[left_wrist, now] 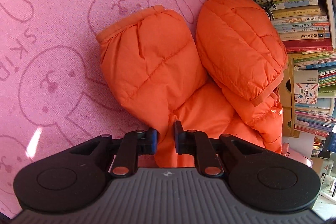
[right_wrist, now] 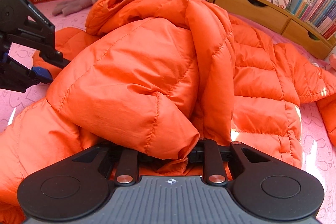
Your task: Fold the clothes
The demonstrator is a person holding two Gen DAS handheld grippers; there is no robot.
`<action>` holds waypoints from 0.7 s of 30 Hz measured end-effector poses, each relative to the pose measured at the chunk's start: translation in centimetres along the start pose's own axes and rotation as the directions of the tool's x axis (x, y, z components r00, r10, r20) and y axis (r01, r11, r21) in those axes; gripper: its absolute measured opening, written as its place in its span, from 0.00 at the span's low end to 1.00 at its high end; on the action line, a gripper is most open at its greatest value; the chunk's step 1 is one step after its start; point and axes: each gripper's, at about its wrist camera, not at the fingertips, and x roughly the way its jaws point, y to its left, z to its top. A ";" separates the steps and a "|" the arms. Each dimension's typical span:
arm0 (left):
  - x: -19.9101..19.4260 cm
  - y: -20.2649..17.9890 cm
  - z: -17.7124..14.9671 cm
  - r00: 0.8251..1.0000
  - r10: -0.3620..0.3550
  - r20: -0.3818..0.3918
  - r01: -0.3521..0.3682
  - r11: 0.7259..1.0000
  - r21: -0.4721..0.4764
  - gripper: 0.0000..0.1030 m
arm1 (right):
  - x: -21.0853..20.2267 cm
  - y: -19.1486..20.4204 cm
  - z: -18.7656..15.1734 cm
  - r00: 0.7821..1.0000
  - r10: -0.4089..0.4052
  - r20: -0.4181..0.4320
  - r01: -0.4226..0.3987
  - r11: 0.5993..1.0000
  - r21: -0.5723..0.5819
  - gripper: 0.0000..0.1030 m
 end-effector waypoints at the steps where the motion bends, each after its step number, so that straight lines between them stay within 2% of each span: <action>1: -0.1 0.0 0.2 1.000 -0.006 -0.002 0.006 1.000 0.000 0.13 | 0.0 -0.1 0.0 1.000 0.006 -0.001 -0.006 1.000 0.001 0.26; 4: 0.6 0.7 0.4 0.999 -0.029 -0.039 0.028 0.999 -0.027 0.16 | 0.1 -0.3 0.1 1.000 0.015 0.000 -0.015 1.000 -0.003 0.26; 6: 1.0 0.8 0.3 0.999 -0.041 -0.036 0.039 0.998 -0.052 0.26 | 0.1 -0.2 0.0 1.000 0.014 0.002 -0.014 1.000 -0.011 0.26; 8: 1.2 0.6 0.2 0.999 -0.038 -0.021 0.037 0.998 -0.056 0.27 | 0.1 -0.1 0.2 1.000 0.010 -0.003 -0.010 1.000 -0.017 0.26; 11: -0.2 -0.4 0.4 0.997 0.011 0.072 -0.011 1.000 0.003 0.09 | 0.0 0.0 0.6 1.000 0.004 -0.017 -0.004 1.000 -0.025 0.26; 13: -2.1 -0.8 1.1 0.987 0.012 0.159 -0.016 1.000 0.025 0.06 | -0.5 0.3 1.4 0.999 0.005 -0.037 -0.006 1.000 -0.028 0.30; 15: -4.7 -1.0 2.3 0.967 0.000 0.253 -0.011 0.999 0.043 0.05 | -1.6 0.7 2.3 0.999 0.030 -0.038 -0.031 0.999 -0.024 0.34; 17: -8.0 -1.4 3.8 0.936 0.006 0.352 -0.023 0.999 0.046 0.03 | -3.2 1.0 3.3 0.996 0.092 0.000 -0.092 0.996 -0.019 0.46; 18: -9.7 -1.6 4.5 0.917 0.008 0.399 -0.030 0.998 0.047 0.03 | -4.0 1.2 3.8 0.991 0.131 0.023 -0.130 0.991 -0.016 0.60; 19: -11.0 -1.7 5.5 0.893 0.012 0.449 -0.034 0.999 0.042 0.03 | -5.0 1.3 4.3 0.981 0.186 0.051 -0.186 0.982 -0.015 0.71; 21: -14.4 -2.0 8.5 0.829 0.030 0.559 -0.052 0.998 0.024 0.03 | -6.6 1.5 5.3 0.958 0.271 0.098 -0.271 0.963 -0.018 0.75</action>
